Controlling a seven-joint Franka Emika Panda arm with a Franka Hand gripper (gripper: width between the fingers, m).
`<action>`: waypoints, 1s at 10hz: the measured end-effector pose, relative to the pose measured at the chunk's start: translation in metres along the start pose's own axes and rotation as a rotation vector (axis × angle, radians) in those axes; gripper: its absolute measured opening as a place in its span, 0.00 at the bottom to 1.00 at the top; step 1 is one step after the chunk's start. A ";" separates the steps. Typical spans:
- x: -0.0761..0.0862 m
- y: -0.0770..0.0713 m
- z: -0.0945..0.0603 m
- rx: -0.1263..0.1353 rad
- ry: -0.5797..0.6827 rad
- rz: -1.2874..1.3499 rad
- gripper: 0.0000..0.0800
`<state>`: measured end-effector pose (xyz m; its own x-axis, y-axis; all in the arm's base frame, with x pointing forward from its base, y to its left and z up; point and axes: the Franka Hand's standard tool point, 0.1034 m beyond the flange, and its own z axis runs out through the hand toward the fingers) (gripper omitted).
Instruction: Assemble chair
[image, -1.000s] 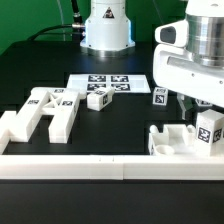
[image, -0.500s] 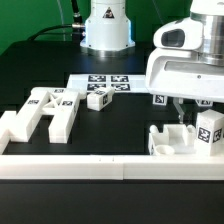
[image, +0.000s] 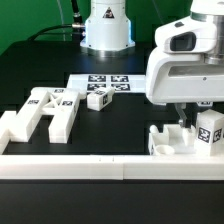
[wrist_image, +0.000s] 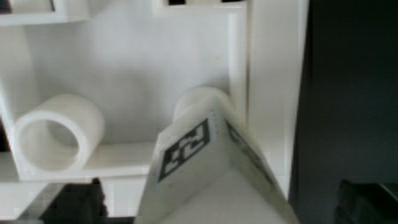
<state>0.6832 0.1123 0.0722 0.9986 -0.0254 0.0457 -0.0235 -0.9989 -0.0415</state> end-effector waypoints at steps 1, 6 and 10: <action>0.000 0.002 0.000 -0.005 0.000 -0.083 0.81; 0.001 0.007 0.000 -0.012 -0.001 -0.198 0.47; 0.001 0.007 0.001 -0.010 0.000 -0.119 0.36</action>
Offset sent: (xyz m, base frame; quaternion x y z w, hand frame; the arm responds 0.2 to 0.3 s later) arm 0.0011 0.0003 0.0031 -0.0021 -0.0005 -0.1278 0.9918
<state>0.6838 0.1055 0.0714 0.9944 0.0937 0.0494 0.0951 -0.9951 -0.0254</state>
